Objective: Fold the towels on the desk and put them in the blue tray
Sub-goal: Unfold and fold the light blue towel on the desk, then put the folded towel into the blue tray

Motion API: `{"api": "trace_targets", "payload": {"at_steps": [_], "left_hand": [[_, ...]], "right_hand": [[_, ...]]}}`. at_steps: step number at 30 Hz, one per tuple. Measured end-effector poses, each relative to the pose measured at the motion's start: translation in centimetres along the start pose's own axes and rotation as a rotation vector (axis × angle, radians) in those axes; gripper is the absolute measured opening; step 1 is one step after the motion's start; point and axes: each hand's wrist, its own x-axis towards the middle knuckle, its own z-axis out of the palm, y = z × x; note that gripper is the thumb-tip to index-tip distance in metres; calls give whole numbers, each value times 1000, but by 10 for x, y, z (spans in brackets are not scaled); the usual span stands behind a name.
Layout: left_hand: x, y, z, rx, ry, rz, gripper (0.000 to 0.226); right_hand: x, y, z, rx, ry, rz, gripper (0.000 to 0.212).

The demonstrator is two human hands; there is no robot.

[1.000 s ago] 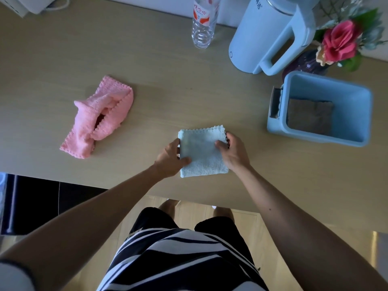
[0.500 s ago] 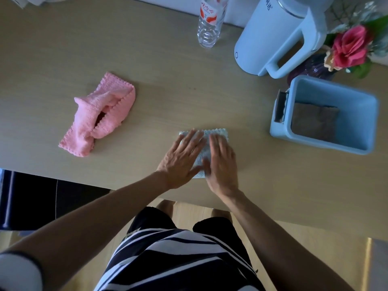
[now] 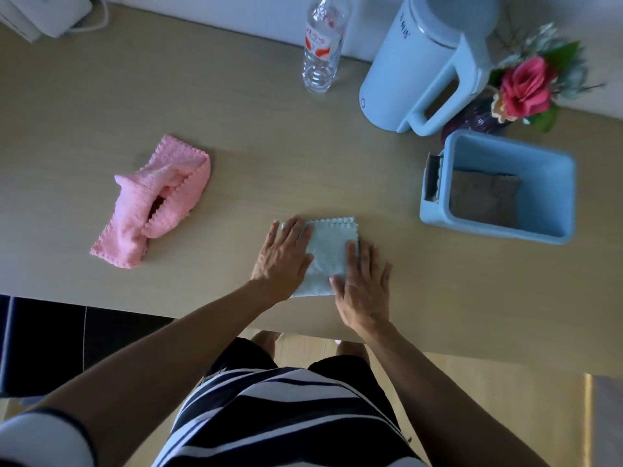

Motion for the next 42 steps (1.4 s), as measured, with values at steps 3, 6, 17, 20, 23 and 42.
{"api": "trace_targets", "payload": {"at_steps": [3,6,17,20,23,42], "left_hand": [[18,2,-15,21,32,-46,66],[29,5,-25,-1,-92,-93,59],[39,27,-62,-515,-248,-222,12],[34,39,-84,-798,-126,-214,21],[33,59,-115,-1140,19,-272,29],[117,231,-166,-1050,145,42,55]], "right_hand": [[-10,-5,-12,40,18,49,88],[-22,-8,-19,83,86,95,88],[-42,-1,-50,572,264,91,91],[-39,-4,-69,755,337,43,87],[-30,-6,-98,1139,356,149,87],[-13,209,-271,1313,333,-41,37]]}}
